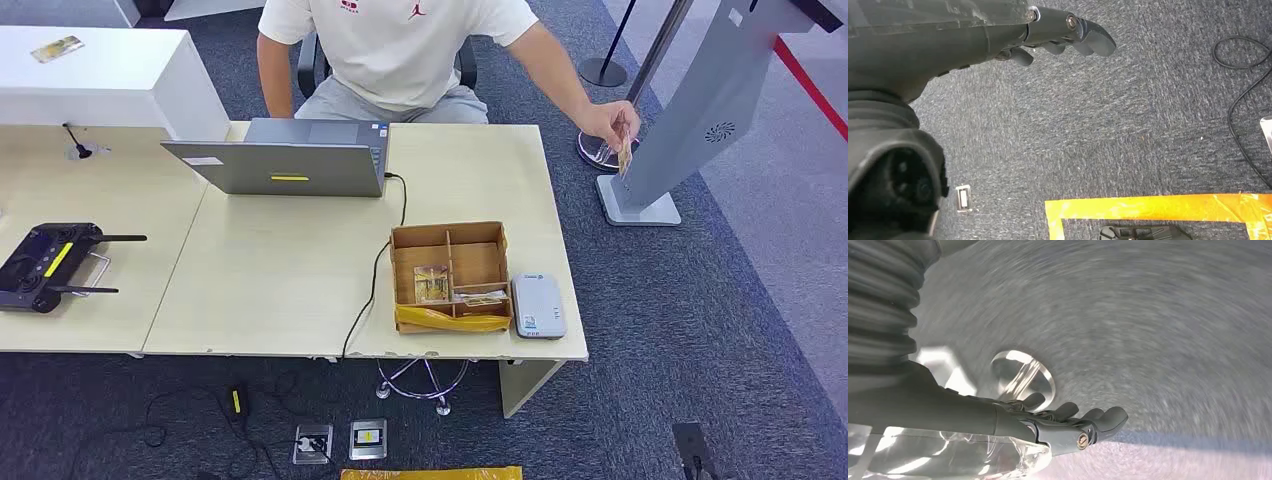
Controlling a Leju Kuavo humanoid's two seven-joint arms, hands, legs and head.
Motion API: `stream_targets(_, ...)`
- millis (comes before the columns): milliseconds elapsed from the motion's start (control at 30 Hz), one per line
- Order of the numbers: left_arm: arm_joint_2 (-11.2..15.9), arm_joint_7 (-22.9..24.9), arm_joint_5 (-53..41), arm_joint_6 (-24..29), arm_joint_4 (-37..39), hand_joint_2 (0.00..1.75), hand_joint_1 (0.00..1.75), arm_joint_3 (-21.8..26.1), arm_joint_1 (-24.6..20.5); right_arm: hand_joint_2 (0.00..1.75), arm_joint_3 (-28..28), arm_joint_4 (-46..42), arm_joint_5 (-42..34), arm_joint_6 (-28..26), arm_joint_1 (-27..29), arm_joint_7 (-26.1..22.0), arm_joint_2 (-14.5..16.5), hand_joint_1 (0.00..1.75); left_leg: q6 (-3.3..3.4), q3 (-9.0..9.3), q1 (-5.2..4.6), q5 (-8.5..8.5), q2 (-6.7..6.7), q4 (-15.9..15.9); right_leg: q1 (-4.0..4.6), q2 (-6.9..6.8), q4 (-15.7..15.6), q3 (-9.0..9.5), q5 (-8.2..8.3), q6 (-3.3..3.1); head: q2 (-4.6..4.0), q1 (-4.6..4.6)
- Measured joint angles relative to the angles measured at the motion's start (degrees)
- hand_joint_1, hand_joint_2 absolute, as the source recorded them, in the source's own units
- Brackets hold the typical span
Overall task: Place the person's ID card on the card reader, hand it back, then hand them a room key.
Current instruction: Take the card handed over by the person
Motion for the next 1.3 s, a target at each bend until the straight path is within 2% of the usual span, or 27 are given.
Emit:
stream_targets(200, 0.03, -0.01, 0.14, 0.15, 0.01, 0.0, 0.0, -0.01, -0.06, 1.75, -3.87, -1.0, -9.23, -0.74, -6.29, -5.08, -2.3, 0.0, 0.1, -0.02, -0.04, 0.08, 0.0, 0.01, -0.04, -0.01, 0.01, 0.03, 0.06, 0.03, 0.0, 0.0)
stream_targets(300, -0.07, -0.2, 0.11, 0.57, 0.01, 0.0, 0.0, -0.01, -0.08, 1.75, -5.07, -2.18, -15.06, -2.77, -11.36, -11.57, -3.83, 0.0, 0.13, -0.03, -0.1, 0.11, 0.0, 0.01, -0.11, 0.0, 0.03, -0.01, 0.1, 0.06, 0.0, -0.02)
stream_targets(400, -0.23, -0.44, -0.08, 0.81, 0.01, 0.0, 0.0, -0.02, -0.12, 1.75, -4.31, -4.93, -25.08, -4.11, -17.35, -18.17, -5.64, 0.0, 0.15, -0.02, -0.13, 0.15, -0.02, 0.02, -0.14, -0.02, 0.05, -0.01, 0.12, 0.08, 0.0, -0.01)
stream_targets(467, -0.28, -0.54, -0.32, 0.83, 0.01, 0.0, 0.0, -0.07, -0.13, 1.75, -1.82, -8.28, -33.13, -5.03, -20.2, -19.03, -6.43, 0.0, 0.2, -0.02, -0.12, 0.19, -0.12, 0.03, -0.14, -0.12, 0.04, 0.02, 0.12, 0.09, 0.0, 0.0)
stream_targets(600, -0.3, -0.81, -0.67, 0.91, 0.02, 0.0, 0.0, -0.25, -0.09, 1.75, 8.62, -16.53, -50.21, -11.54, -21.51, -14.56, -8.34, 0.0, 0.27, -0.15, -0.22, 0.23, -0.38, 0.03, -0.22, -0.39, 0.06, 0.0, 0.11, 0.09, 0.0, -0.02)
stream_targets(700, -0.27, -1.17, -0.89, 1.24, 0.05, 0.0, 0.0, -0.34, -0.09, 1.75, 18.28, -22.57, -54.95, -14.82, -22.2, -14.52, -10.32, 0.0, 0.28, -0.2, -0.29, 0.24, -0.22, 0.01, -0.29, -0.23, 0.12, -0.07, 0.13, 0.11, 0.0, -0.02)
stream_targets(833, -0.46, -1.77, -1.2, 1.71, 0.07, 0.0, 0.0, -0.57, -0.35, 1.75, 30.16, -29.37, -51.4, -15.32, -24.34, -14.88, -11.56, 0.0, 0.29, -0.12, -0.28, 0.25, -0.04, 0.0, -0.29, -0.08, 0.15, -0.04, 0.15, 0.14, 0.0, -0.01)
stream_targets(967, -0.63, -2.43, -1.9, 1.93, 0.07, 0.0, 0.0, -0.91, -0.39, 1.75, 41.37, -33.93, -41.74, -15.15, -26.98, -13.99, -11.46, 0.0, 0.23, -0.19, -0.27, 0.36, -0.24, 0.0, -0.27, -0.26, 0.21, -0.04, 0.16, 0.14, 0.0, -0.01)
stream_targets(1167, -0.74, -3.32, -2.93, 1.83, 0.07, 0.0, 0.0, -1.72, -0.5, 1.75, 57.06, -36.87, -20.97, -15.25, -30.94, -13.25, -9.53, 0.0, 0.15, -0.2, -0.14, 0.44, -0.47, 0.0, -0.15, -0.43, 0.26, -0.04, 0.16, 0.13, 0.0, -0.02)
stream_targets(1300, -0.68, -3.39, -2.96, 1.48, 0.07, 0.0, 0.0, -1.82, -0.44, 1.75, 63.44, -37.71, -14.27, -15.2, -32.0, -12.73, -7.53, 0.0, 0.1, -0.33, -0.1, 0.5, -0.84, 0.01, -0.11, -0.75, 0.27, -0.06, 0.15, 0.11, 0.0, 0.01)
